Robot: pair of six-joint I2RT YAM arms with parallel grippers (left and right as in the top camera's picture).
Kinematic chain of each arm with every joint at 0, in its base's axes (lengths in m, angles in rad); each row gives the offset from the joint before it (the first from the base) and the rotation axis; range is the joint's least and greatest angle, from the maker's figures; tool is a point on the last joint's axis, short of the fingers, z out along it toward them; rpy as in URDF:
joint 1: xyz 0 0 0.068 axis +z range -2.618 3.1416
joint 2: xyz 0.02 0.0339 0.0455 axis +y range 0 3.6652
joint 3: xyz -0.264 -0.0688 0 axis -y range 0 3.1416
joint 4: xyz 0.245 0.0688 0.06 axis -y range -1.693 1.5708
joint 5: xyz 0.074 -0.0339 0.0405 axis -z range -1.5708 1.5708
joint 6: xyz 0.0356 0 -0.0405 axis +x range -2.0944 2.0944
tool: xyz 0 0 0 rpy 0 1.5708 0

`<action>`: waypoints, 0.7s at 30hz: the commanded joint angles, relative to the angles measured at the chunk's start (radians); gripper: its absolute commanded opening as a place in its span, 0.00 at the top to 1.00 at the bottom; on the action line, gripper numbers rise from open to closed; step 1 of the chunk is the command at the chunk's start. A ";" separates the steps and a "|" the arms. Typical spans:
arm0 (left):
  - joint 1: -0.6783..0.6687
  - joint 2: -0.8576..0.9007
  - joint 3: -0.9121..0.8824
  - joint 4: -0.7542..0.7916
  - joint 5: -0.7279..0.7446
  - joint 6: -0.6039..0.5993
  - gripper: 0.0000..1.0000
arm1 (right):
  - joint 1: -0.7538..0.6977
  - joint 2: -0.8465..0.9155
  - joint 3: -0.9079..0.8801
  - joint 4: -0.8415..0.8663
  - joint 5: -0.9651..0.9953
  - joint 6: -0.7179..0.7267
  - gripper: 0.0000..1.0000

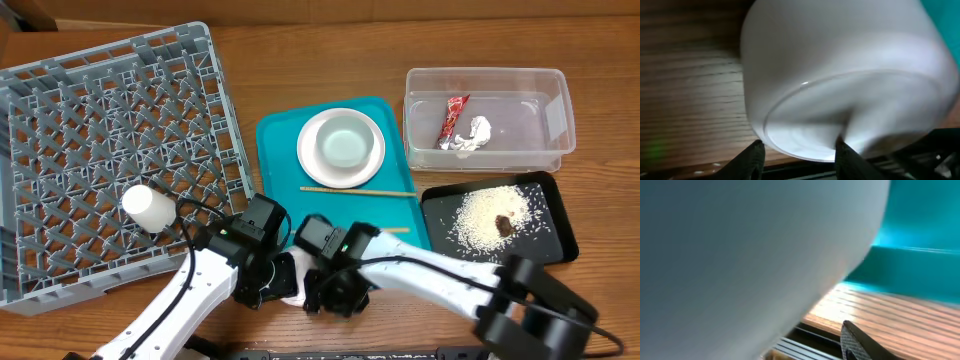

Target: Sort waste into correct bins and load items into the dishwasher

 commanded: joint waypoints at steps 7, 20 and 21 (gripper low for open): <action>-0.007 0.046 -0.047 0.035 -0.024 0.026 0.52 | -0.276 -0.155 0.051 -0.045 0.060 -0.208 0.44; -0.007 0.046 -0.047 0.035 -0.024 0.026 0.52 | -0.445 -0.108 -0.070 0.043 -0.329 -0.459 0.37; -0.007 0.046 -0.047 0.035 -0.024 0.026 0.52 | -0.445 -0.098 -0.083 0.053 -0.341 -0.457 0.37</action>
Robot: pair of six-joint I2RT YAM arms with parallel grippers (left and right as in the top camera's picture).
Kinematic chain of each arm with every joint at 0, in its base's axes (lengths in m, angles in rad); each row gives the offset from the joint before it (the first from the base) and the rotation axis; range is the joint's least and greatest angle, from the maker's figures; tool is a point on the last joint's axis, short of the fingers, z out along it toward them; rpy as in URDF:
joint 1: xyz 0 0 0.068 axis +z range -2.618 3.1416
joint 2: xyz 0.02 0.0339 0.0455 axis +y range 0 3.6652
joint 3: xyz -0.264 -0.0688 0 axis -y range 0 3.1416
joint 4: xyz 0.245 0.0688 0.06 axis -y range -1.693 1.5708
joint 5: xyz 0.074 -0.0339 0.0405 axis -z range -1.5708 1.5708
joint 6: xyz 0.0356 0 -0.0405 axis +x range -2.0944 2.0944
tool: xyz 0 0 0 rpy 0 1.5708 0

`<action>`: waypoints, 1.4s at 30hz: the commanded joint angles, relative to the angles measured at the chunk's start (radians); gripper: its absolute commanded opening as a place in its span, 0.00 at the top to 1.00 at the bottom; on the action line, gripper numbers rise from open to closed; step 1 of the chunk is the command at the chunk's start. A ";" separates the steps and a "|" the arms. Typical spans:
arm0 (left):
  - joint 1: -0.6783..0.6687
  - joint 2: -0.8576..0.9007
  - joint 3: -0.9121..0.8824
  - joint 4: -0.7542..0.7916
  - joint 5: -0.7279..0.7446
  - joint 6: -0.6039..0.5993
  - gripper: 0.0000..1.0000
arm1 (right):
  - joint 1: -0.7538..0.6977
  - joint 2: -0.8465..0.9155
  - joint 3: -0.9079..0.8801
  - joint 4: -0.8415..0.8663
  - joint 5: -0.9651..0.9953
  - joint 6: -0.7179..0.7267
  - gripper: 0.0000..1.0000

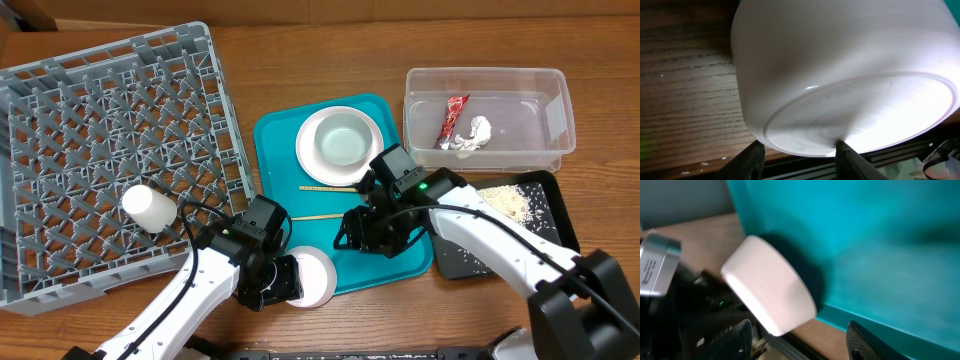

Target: Sort waste into correct bins and load items into the dishwasher

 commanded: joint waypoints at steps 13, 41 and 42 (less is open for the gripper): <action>-0.007 0.030 -0.032 0.018 -0.093 0.003 0.52 | 0.002 0.159 -0.102 0.138 -0.280 -0.047 0.37; -0.007 0.030 -0.032 0.019 -0.092 0.000 0.53 | 0.007 0.185 -0.213 0.488 -0.280 0.394 0.09; -0.007 0.030 -0.032 0.019 -0.092 0.000 0.52 | 0.007 0.185 -0.229 0.520 -0.290 0.408 0.09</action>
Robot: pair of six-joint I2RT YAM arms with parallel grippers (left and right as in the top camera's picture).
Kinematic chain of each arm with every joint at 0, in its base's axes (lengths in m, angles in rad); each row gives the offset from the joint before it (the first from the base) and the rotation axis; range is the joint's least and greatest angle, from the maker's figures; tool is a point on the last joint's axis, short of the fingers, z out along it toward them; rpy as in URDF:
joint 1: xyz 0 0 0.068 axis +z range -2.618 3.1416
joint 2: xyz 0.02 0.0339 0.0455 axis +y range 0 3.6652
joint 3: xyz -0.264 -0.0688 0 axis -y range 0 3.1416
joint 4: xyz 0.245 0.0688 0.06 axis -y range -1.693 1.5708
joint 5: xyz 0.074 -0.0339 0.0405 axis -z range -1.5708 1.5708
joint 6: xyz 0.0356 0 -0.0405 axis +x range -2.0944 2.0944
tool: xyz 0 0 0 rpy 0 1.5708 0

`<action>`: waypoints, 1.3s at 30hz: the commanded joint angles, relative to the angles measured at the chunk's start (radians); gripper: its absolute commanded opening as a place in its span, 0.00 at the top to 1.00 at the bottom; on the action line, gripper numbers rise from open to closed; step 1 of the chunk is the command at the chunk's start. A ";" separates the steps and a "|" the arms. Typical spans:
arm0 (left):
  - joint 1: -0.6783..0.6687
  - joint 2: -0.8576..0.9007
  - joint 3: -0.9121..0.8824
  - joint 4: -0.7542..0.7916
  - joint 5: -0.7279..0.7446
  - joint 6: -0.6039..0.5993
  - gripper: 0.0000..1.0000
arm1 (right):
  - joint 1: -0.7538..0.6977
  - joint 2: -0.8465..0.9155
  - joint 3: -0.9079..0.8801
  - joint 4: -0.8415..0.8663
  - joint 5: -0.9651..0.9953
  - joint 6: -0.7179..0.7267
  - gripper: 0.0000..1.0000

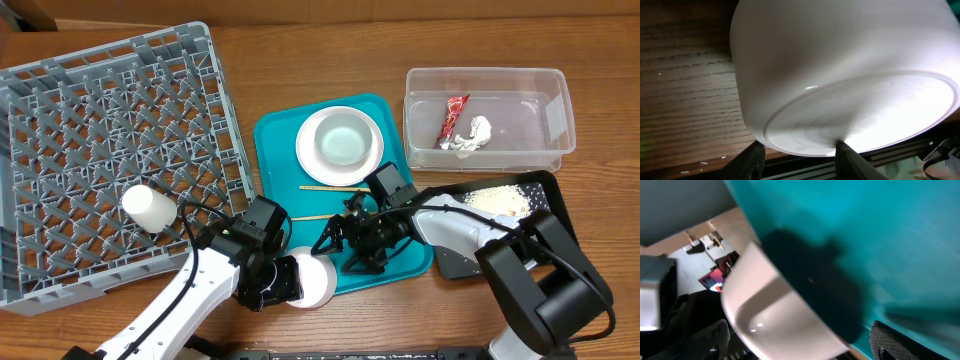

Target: Sort waste into correct bins and load items into the dishwasher

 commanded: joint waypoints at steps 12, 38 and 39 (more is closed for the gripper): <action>-0.006 0.029 -0.027 0.024 -0.097 -0.003 0.51 | 0.029 0.007 -0.068 0.294 -0.373 0.109 0.13; -0.005 0.017 0.102 -0.093 -0.181 0.001 0.51 | 0.118 -0.021 -0.068 0.336 -0.459 0.108 0.81; -0.005 0.011 0.116 -0.109 -0.194 0.001 0.51 | 0.118 -0.024 -0.068 0.336 -0.460 0.110 0.83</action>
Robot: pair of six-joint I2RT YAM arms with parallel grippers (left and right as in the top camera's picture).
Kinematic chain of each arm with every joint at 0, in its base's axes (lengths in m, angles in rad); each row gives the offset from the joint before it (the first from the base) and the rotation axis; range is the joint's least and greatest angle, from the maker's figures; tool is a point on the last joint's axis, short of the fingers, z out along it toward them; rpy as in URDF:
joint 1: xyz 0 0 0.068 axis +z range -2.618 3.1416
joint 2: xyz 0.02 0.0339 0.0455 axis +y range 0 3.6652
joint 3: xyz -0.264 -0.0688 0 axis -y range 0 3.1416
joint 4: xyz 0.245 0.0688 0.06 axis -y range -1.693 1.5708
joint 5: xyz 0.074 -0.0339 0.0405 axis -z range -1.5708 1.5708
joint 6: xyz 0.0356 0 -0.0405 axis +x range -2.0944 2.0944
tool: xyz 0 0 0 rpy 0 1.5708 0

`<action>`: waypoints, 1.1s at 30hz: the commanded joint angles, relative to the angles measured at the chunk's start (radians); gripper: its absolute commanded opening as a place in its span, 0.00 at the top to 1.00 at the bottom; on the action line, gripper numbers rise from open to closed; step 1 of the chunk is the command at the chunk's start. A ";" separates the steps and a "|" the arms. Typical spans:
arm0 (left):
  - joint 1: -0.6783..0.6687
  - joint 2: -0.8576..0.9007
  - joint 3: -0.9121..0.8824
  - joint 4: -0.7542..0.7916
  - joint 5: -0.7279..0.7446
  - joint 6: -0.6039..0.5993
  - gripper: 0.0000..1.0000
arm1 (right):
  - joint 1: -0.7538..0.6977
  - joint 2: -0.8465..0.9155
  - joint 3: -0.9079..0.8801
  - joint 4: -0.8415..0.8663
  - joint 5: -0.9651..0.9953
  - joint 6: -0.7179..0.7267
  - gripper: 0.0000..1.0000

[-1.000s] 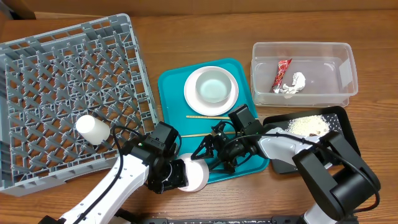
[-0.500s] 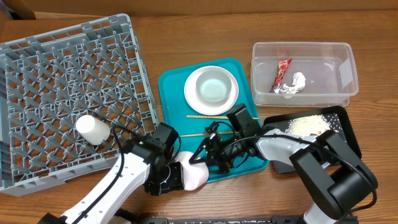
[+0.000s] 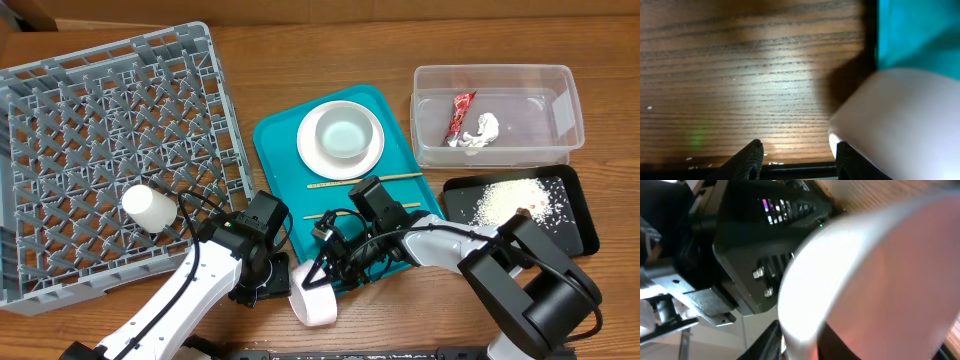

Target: Sort waste into correct bins and load items into the dishwasher

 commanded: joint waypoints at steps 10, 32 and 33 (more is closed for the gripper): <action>0.000 -0.064 0.212 -0.119 -0.083 0.021 0.50 | 0.035 -0.187 0.012 -0.008 0.048 0.060 0.89; 0.004 -0.060 0.189 -0.097 -0.006 0.175 0.29 | 0.000 -0.316 0.220 -1.069 1.160 -0.198 0.56; 0.003 -0.060 0.175 -0.085 0.006 0.203 0.28 | -0.016 -0.333 0.227 -1.083 1.175 -0.198 0.56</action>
